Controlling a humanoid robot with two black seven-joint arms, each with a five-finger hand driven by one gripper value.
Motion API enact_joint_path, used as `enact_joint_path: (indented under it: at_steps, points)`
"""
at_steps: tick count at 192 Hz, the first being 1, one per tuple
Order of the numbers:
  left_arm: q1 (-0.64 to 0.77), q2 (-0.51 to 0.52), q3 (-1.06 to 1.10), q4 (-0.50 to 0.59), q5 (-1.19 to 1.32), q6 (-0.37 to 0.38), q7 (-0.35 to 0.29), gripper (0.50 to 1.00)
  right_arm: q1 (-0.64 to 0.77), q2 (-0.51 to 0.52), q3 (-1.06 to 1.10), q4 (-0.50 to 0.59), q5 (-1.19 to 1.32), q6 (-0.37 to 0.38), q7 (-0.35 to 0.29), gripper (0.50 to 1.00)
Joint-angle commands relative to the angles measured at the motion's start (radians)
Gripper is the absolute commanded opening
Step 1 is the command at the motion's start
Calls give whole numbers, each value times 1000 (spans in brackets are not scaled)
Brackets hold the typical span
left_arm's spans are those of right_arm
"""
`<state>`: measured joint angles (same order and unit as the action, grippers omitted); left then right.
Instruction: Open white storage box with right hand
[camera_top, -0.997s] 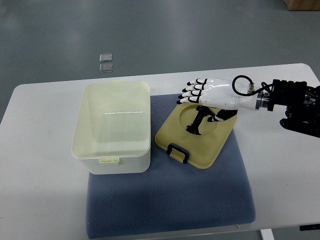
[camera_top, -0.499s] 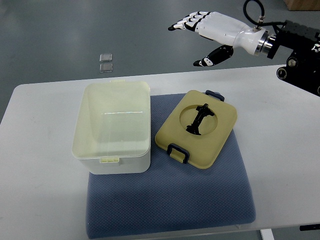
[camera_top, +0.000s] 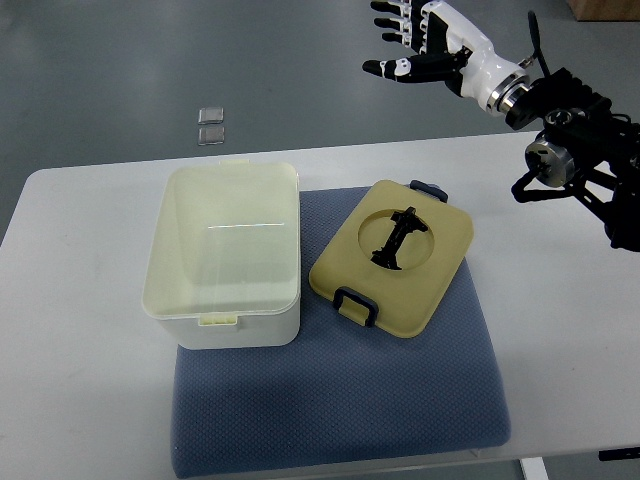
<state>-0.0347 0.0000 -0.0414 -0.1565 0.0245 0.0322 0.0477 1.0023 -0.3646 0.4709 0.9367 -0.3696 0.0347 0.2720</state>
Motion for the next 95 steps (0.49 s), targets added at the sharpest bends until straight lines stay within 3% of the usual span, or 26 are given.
enact_joint_path:
  at_steps: [1,24,33,95]
  points:
    - [1,0,0,0,0,0,0,1000,-47,26,6,-6,124,-3,-51,895]
    - [1,0,0,0,0,0,0,1000,-93,33,21,-15,175,-1,-62,897]
    - [-1,0,0,0,0,0,0,1000,-111,39,37,-15,176,4,-60,928]
    - [1,0,0,0,0,0,0,1000,-200,90,175,-19,175,-3,-46,930]
